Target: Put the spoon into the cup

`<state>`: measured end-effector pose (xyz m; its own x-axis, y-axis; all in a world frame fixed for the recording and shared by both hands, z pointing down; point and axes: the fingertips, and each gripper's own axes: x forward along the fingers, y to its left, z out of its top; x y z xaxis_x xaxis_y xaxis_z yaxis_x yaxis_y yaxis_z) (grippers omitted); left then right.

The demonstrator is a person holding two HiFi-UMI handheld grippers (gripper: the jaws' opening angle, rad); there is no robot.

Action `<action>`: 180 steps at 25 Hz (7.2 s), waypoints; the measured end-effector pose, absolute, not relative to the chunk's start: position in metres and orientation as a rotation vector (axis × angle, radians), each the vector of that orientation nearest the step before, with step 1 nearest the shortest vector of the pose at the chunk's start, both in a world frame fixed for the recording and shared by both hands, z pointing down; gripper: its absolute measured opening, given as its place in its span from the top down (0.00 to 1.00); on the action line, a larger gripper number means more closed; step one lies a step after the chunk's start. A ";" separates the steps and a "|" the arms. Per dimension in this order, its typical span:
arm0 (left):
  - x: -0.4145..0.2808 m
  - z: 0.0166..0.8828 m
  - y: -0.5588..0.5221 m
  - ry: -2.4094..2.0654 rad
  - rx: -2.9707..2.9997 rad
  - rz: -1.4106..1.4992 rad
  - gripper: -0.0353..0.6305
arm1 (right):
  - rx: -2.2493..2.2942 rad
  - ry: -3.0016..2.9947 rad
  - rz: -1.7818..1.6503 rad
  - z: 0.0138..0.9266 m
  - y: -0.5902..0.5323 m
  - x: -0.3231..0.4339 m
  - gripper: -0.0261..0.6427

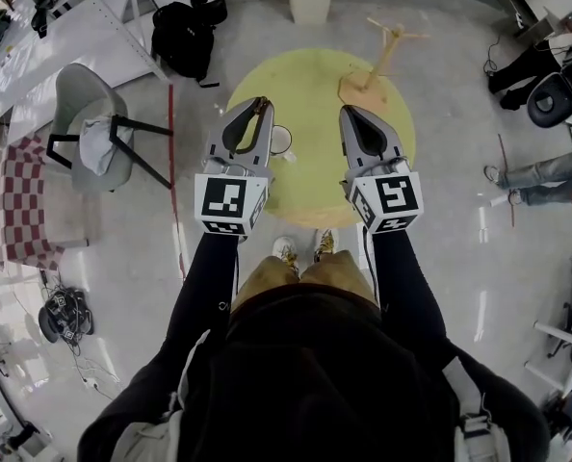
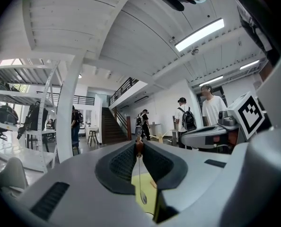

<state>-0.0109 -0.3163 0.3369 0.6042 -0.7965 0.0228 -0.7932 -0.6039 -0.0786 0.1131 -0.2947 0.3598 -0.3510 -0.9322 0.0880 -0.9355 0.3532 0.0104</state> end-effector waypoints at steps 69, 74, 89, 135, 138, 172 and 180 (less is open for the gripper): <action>-0.021 0.609 -0.302 1.406 -2.886 -1.028 0.87 | 1.522 -2.551 0.230 0.425 -0.336 0.095 0.92; -0.023 0.608 -0.300 1.392 -2.896 -1.015 0.81 | 1.515 -2.551 0.231 0.427 -0.332 0.089 0.92; -0.037 0.605 -0.300 1.436 -2.887 -0.992 0.67 | 1.516 -2.553 0.219 0.424 -0.325 0.082 0.92; -0.024 0.398 -0.347 1.467 -2.758 -0.363 0.67 | 1.578 -2.597 0.076 0.371 -0.333 0.094 0.92; -0.023 0.375 -0.346 1.458 -2.742 -0.311 0.67 | 1.579 -2.607 0.054 0.365 -0.333 0.093 0.92; -0.032 0.316 -0.336 1.491 -2.641 -0.154 0.93 | 1.584 -2.658 -0.026 0.332 -0.337 0.090 0.92; -0.033 0.319 -0.337 1.498 -2.639 -0.157 0.93 | 1.542 -2.610 -0.131 0.335 -0.334 0.081 0.92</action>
<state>-0.0331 -0.3372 0.3186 0.5099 -0.8593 0.0388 -0.8486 -0.5099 -0.1407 0.0813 -0.3345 0.3354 -0.4793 -0.8763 0.0482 -0.8671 0.4813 0.1286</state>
